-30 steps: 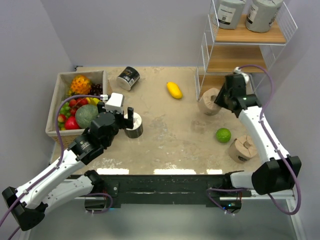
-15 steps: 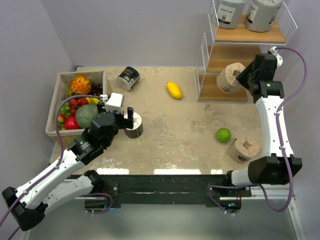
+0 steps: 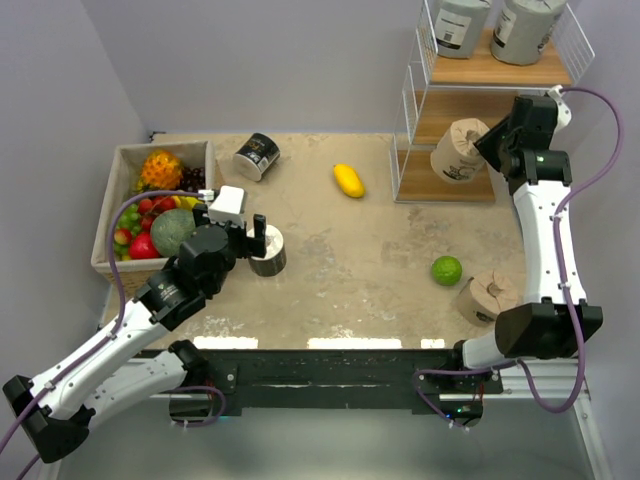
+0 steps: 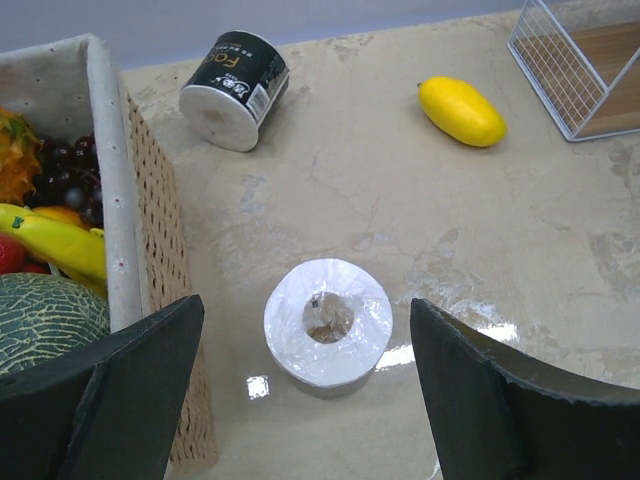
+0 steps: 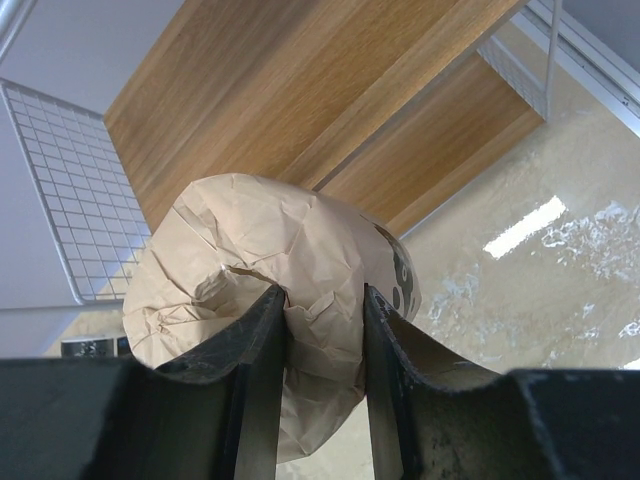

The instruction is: Place and organize the paper towels onto the shelf

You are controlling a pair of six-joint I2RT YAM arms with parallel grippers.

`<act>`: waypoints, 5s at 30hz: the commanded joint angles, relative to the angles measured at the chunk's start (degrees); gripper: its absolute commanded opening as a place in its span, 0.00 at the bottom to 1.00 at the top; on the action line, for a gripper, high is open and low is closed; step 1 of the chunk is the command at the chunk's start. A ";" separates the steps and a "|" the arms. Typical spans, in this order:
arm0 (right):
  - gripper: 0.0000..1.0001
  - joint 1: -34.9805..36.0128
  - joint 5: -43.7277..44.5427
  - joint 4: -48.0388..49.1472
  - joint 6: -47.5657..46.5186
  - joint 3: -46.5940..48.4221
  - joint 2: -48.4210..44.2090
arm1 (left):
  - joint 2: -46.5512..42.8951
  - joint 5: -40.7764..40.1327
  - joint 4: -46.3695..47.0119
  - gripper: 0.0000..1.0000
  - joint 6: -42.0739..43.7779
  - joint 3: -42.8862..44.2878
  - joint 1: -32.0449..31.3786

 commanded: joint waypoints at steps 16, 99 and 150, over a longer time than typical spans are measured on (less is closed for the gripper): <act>0.31 0.19 -3.31 7.65 5.08 -2.49 -9.78 | -1.06 -0.75 1.37 0.89 -0.29 -0.25 -0.22; 0.34 1.86 -9.01 36.38 13.08 -19.01 -5.22 | -0.63 -1.10 1.63 0.90 -0.11 -0.42 -0.22; 0.61 2.12 19.53 -32.32 19.56 -14.52 -15.85 | -1.94 1.53 1.19 0.93 -0.81 0.28 -0.22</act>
